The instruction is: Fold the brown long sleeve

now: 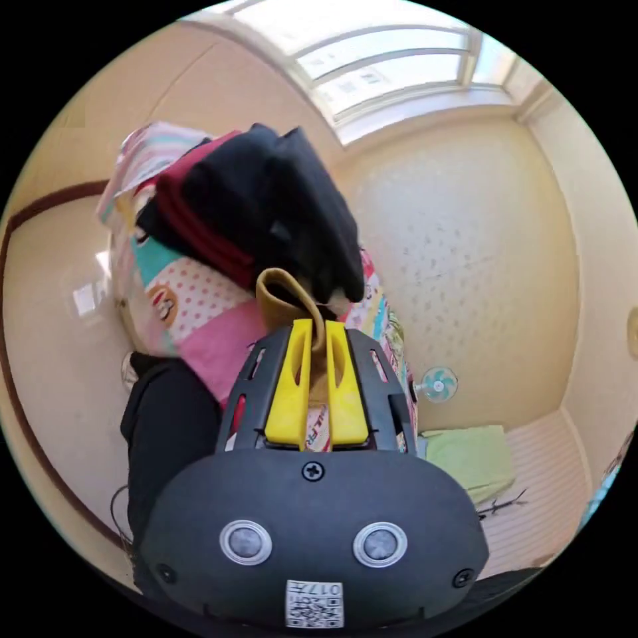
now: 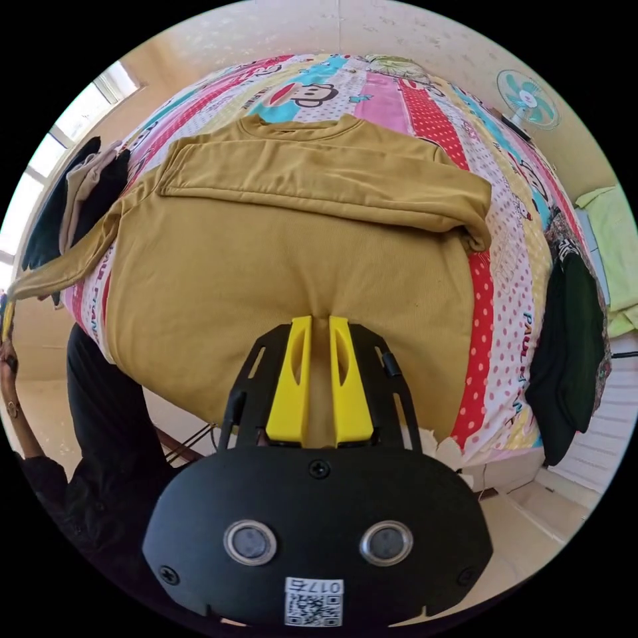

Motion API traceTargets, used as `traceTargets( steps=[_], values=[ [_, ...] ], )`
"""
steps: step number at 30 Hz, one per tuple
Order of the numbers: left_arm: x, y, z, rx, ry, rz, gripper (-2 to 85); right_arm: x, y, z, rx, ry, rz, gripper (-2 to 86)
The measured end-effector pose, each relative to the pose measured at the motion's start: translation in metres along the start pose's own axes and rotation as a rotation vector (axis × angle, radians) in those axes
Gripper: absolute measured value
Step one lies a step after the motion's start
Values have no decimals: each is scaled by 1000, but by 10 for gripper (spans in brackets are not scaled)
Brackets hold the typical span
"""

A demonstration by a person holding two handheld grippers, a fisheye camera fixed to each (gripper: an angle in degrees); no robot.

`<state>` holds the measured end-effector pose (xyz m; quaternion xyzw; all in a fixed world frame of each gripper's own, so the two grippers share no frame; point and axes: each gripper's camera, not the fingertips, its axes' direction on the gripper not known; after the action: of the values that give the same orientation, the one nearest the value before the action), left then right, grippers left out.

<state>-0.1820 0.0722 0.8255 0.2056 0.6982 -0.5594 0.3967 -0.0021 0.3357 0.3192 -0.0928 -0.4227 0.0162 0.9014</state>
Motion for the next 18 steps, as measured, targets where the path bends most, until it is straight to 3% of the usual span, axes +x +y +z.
traceTargets(
  steps=[4,9,14,18],
  values=[
    [134,25,52,-100,172,302,43,8,17,9,98,-39,33,51],
    [303,162,197,-411,372,616,43,26,28,15,166,-106,55,44],
    [353,332,299,-540,425,818,62,14,27,14,179,2,-17,39],
    [299,419,352,-770,357,773,108,18,23,9,177,27,-48,41]
  ],
)
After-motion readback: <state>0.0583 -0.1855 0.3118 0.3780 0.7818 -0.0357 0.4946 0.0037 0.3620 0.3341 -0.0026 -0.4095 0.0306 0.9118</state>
